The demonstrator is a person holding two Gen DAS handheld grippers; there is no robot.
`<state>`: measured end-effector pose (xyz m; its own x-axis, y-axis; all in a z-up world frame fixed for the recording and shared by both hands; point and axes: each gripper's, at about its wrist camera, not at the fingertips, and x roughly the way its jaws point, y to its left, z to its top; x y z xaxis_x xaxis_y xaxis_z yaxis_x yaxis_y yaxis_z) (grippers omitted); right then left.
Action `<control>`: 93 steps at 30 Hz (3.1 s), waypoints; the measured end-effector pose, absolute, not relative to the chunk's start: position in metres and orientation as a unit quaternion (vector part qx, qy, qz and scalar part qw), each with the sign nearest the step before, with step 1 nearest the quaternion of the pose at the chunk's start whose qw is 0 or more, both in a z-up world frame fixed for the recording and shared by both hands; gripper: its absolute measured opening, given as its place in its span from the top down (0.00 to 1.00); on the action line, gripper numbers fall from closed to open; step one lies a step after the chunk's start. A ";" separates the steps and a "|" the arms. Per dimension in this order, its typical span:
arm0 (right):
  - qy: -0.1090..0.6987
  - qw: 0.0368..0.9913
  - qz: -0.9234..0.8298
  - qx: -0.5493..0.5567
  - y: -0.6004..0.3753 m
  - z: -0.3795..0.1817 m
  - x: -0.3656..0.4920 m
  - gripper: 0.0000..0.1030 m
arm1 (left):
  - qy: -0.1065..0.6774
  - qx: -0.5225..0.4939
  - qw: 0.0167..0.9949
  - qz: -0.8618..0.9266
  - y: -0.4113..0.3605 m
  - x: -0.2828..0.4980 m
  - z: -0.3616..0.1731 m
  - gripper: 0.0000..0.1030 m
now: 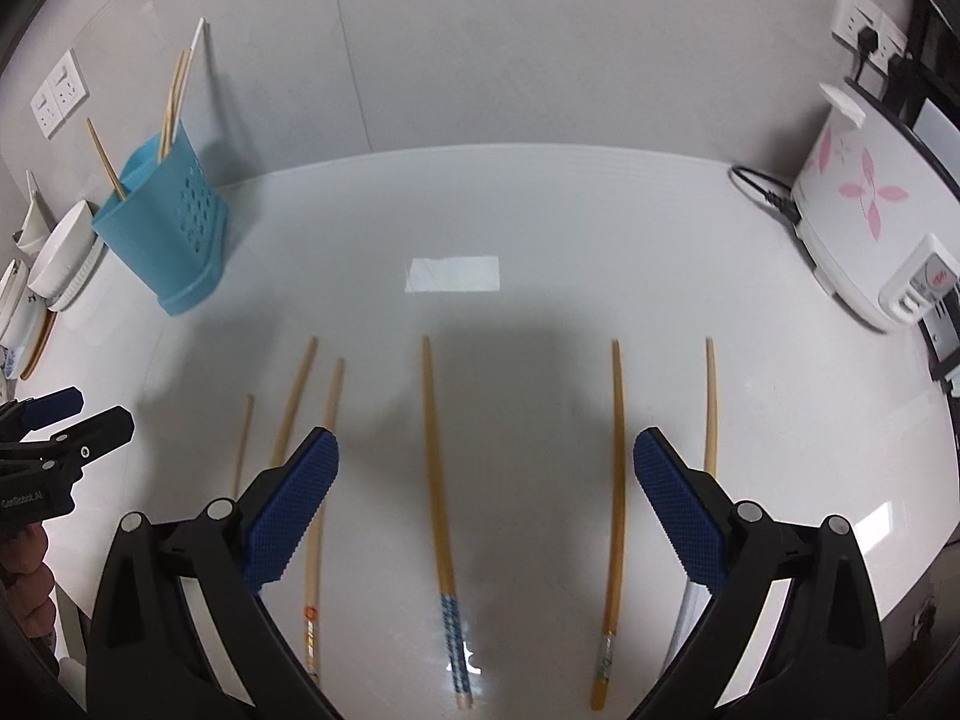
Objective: Organize utensils
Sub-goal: 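Move both open tools back over the remaining chopsticks, then grasp a plain chopstick with left tool while right tool grasps the blue-patterned chopstick, then lift both held chopsticks and carry them toward the blue holder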
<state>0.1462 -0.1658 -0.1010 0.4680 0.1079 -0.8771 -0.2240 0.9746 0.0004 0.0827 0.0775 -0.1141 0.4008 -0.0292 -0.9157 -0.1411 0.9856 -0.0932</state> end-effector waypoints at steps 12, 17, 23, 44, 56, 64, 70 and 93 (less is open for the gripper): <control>0.564 0.817 0.096 -0.068 -0.171 -0.136 0.129 0.24 | 0.599 -0.081 0.796 0.040 0.061 0.072 -0.156 0.07; 0.590 0.796 0.105 -0.085 -0.163 -0.150 0.124 0.31 | 0.616 -0.078 0.782 0.045 0.053 0.066 -0.173 0.07; 0.607 0.780 0.112 -0.107 -0.155 -0.157 0.121 0.34 | 0.633 -0.078 0.767 0.060 0.048 0.064 -0.186 0.09; 0.666 0.726 0.121 -0.121 -0.143 -0.180 0.127 0.63 | 0.675 -0.058 0.731 0.078 0.043 0.081 -0.186 0.50; 0.678 0.716 0.113 -0.122 -0.137 -0.182 0.139 0.83 | 0.682 -0.053 0.725 0.079 0.034 0.080 -0.180 0.96; 0.680 0.716 0.108 -0.118 -0.143 -0.180 0.144 0.93 | 0.680 -0.062 0.727 0.074 0.041 0.080 -0.180 0.96; 0.679 0.719 0.110 -0.099 -0.144 -0.181 0.142 0.93 | 0.675 -0.074 0.730 0.069 0.050 0.078 -0.182 0.96; 0.641 0.751 0.150 -0.036 -0.138 -0.145 0.133 0.93 | 0.607 -0.102 0.788 0.024 0.051 0.061 -0.146 0.97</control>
<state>0.1329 -0.1378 -0.1450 0.1321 0.1798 -0.9748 -0.2718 0.9523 0.1388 0.0609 0.0507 -0.1462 0.2621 -0.0858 -0.9612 -0.1626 0.9779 -0.1317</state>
